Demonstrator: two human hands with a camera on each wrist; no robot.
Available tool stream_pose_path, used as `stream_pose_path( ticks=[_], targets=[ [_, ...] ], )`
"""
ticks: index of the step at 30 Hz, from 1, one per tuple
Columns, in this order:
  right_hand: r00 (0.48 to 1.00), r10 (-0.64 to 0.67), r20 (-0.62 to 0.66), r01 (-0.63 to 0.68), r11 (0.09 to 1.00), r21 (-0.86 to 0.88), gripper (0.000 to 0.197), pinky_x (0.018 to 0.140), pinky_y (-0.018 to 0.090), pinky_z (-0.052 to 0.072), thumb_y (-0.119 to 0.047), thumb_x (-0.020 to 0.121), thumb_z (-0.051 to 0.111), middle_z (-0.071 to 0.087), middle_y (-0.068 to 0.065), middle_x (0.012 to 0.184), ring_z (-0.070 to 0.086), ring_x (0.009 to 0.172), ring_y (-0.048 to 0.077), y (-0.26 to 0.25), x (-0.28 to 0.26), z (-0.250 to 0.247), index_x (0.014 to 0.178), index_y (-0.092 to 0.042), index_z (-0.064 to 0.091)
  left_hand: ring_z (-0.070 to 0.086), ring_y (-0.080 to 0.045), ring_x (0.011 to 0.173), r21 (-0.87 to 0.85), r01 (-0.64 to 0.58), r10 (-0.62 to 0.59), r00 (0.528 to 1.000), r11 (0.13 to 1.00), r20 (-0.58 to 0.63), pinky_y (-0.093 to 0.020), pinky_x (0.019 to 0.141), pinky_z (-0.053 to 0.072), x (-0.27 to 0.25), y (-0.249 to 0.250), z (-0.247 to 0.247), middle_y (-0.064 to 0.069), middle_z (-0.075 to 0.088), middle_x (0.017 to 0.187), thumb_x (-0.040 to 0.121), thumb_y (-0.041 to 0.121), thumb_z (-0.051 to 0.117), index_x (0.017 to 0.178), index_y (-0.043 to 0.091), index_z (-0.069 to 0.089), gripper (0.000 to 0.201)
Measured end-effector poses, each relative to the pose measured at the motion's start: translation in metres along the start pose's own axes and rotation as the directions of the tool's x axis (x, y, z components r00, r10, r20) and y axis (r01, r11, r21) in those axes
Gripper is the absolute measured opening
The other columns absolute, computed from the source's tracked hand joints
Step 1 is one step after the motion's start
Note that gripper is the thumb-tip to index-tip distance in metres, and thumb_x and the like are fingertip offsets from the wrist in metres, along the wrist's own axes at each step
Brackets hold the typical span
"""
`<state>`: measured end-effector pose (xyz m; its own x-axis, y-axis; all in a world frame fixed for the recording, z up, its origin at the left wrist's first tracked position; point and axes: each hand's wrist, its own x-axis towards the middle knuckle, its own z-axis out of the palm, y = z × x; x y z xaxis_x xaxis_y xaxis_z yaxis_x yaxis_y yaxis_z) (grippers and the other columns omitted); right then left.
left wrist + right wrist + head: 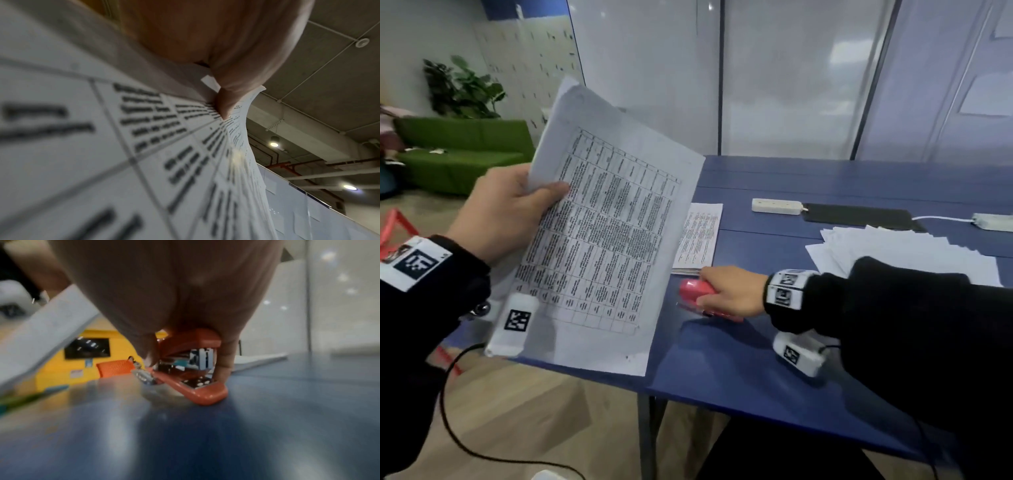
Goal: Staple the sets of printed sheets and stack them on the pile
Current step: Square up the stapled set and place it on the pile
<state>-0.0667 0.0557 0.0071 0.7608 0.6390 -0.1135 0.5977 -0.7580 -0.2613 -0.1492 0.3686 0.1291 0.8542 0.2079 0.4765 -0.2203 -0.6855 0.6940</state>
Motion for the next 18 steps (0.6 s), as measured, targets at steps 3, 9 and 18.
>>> stream_pose_path(
  ticks=[3, 9, 18],
  targets=[
    [0.957, 0.261, -0.13, -0.134, 0.789, 0.6, 0.018, 0.063, 0.03, 0.053, -0.03, 0.102, 0.059, 0.07, 0.005, 0.102, 0.067, 0.08, 0.022, 0.023, -0.045, -0.016, 0.111, -0.015, 0.058, 0.078, -0.018, 0.084, -0.111, 0.044, -0.032, 0.994, 0.993, 0.1, -0.045, 0.082, 0.062, -0.007, 0.009, 0.026, 0.004, 0.08, 0.094, 0.101, 0.028, 0.065, 0.106, 0.018, 0.076, 0.016],
    [0.751, 0.631, -0.196, 0.204, 0.06, 0.977, 0.018, 0.058, 0.04, 0.057, -0.03, 0.098, 0.056, 0.056, 0.009, 0.08, 0.056, 0.061, 0.025, 0.078, -0.121, -0.065, 0.095, -0.013, 0.058, 0.077, -0.03, 0.085, -0.227, 0.077, -0.005, 0.953, 0.971, 0.303, -0.041, 0.075, 0.064, -0.032, 0.039, 0.1, -0.006, 0.08, 0.093, 0.102, 0.024, 0.063, 0.102, 0.012, 0.076, 0.017],
    [0.366, 0.914, -0.175, 0.347, 0.041, 0.937, 0.036, 0.068, 0.043, 0.059, -0.049, 0.09, 0.068, 0.059, 0.007, 0.09, 0.056, 0.071, 0.024, 0.112, -0.167, -0.088, 0.095, -0.013, 0.068, 0.07, -0.032, 0.074, -0.131, -0.113, 0.161, 0.874, 0.985, 0.458, -0.049, 0.07, 0.056, -0.079, 0.083, 0.177, -0.01, 0.075, 0.079, 0.1, 0.034, 0.065, 0.083, 0.015, 0.071, 0.026]
  ],
)
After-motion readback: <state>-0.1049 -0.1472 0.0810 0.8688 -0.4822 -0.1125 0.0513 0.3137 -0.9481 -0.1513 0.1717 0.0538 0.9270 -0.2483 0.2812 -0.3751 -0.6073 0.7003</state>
